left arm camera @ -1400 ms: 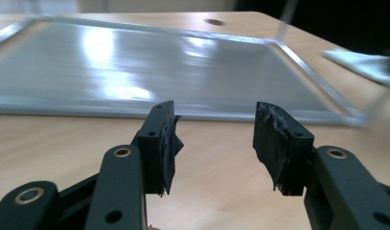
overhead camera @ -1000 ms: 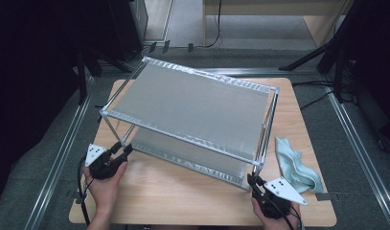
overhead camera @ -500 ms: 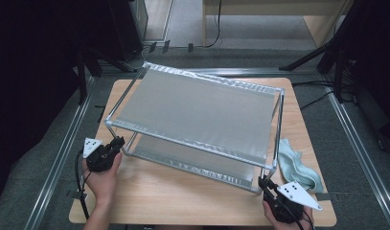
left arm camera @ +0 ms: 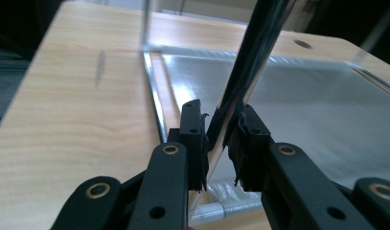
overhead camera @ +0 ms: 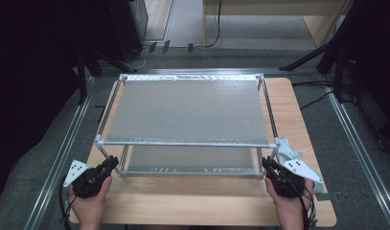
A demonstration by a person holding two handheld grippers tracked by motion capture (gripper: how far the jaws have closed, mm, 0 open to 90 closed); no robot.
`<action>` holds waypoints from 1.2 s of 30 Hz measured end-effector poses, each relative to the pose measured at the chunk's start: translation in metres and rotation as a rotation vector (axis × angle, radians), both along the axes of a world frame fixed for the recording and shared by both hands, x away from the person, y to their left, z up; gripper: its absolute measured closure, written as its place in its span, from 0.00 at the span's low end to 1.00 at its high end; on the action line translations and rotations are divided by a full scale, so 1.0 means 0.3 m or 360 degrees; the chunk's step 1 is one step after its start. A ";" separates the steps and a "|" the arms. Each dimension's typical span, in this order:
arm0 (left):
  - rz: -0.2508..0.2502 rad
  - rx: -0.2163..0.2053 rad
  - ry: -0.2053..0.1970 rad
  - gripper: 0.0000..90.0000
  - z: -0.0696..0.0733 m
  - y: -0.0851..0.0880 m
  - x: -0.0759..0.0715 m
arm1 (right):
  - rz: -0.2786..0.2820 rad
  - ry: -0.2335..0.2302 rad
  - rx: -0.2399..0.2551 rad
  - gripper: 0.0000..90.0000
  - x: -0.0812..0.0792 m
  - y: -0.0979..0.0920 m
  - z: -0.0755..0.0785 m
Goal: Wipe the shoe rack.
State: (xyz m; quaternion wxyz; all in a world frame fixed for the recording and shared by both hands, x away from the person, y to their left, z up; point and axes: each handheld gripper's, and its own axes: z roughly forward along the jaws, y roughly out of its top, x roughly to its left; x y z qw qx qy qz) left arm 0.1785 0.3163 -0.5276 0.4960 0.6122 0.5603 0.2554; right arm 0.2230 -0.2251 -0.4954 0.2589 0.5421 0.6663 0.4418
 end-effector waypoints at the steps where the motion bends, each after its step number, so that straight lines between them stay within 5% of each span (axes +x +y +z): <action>1: -0.0017 0.0004 0.0007 0.85 0.000 -0.004 -0.015 | -0.0010 0.0005 0.0005 0.86 0.011 -0.003 0.000; 8: -0.0133 0.0019 0.0033 0.85 -0.002 -0.023 -0.093 | -0.0032 0.0023 0.0013 0.86 0.077 -0.021 -0.006; 12: -0.0217 0.0093 0.0044 0.86 -0.008 -0.035 -0.114 | -0.0065 0.0029 0.0004 0.86 0.104 -0.027 -0.018; 17: -0.0296 0.0036 0.0039 0.85 -0.010 -0.025 -0.128 | -0.0062 -0.0003 -0.0087 0.87 0.125 -0.019 -0.022; 24: -0.0425 0.0068 0.0031 0.85 -0.007 -0.053 -0.129 | -0.0028 0.0031 0.0028 0.84 0.127 -0.077 -0.017; 27: -0.0488 0.0105 0.0024 0.84 -0.006 -0.074 -0.129 | -0.0012 0.0038 -0.0001 0.84 0.127 -0.108 -0.012; 31: -0.0467 0.0091 0.0023 0.74 -0.006 -0.079 -0.124 | 0.0126 0.0016 0.0103 0.64 0.120 -0.160 0.021; 36: -0.0459 0.0110 0.0034 0.77 -0.009 -0.083 -0.115 | 0.0176 0.0026 0.0106 0.57 0.071 -0.235 0.066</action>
